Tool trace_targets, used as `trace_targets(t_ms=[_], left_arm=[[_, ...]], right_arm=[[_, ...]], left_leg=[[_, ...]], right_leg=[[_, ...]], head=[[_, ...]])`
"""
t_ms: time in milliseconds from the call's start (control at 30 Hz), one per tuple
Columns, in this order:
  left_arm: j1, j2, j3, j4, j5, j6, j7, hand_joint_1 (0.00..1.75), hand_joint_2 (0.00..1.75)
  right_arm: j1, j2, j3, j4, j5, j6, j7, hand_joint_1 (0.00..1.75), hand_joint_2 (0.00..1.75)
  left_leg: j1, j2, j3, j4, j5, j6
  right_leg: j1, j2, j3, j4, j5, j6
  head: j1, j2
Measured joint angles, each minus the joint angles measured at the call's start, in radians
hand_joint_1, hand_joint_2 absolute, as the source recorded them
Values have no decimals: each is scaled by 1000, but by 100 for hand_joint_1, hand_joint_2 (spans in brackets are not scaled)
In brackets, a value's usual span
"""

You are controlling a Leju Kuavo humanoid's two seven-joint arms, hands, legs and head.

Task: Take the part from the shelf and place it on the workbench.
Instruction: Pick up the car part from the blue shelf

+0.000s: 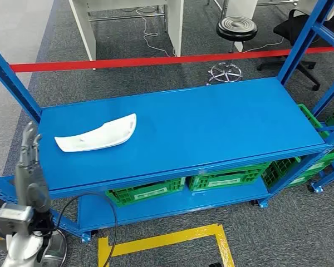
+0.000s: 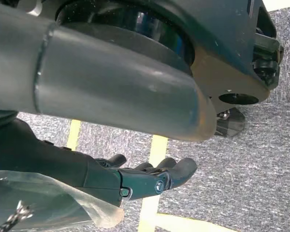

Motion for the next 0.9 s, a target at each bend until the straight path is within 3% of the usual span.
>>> trace_targets(t_ms=[200, 467, 600, 900], left_arm=[[-102, 33, -57, 120, -131, -10, 73, 0, 0], [-266, 49, -150, 356, -306, 56, 130, 0, 0], [-352, 49, -184, 474, -385, 96, 166, 0, 175], [-479, 33, -244, 664, -512, 116, 236, 0, 175]], right_arm=[[-5, 2, 14, 0, 15, 5, 9, 0, 0], [-19, 0, 33, 0, 25, 1, 29, 0, 0], [-22, -13, 43, 0, 29, -1, 34, 0, 0], [-22, -22, 59, 0, 36, 7, 48, 0, 0]], left_leg=[[0, 0, 0, 0, 2, 1], [0, 1, 0, 0, 2, 2], [0, 1, -1, 1, 2, 2], [0, 1, -1, 1, 2, 2]], right_leg=[[0, -1, 0, 0, 1, 0], [0, 0, 0, 0, 2, 1], [0, 0, 0, 0, 2, 1], [0, 0, -1, 0, 3, 1]], head=[[0, 0], [0, 0], [0, 0], [0, 0]])
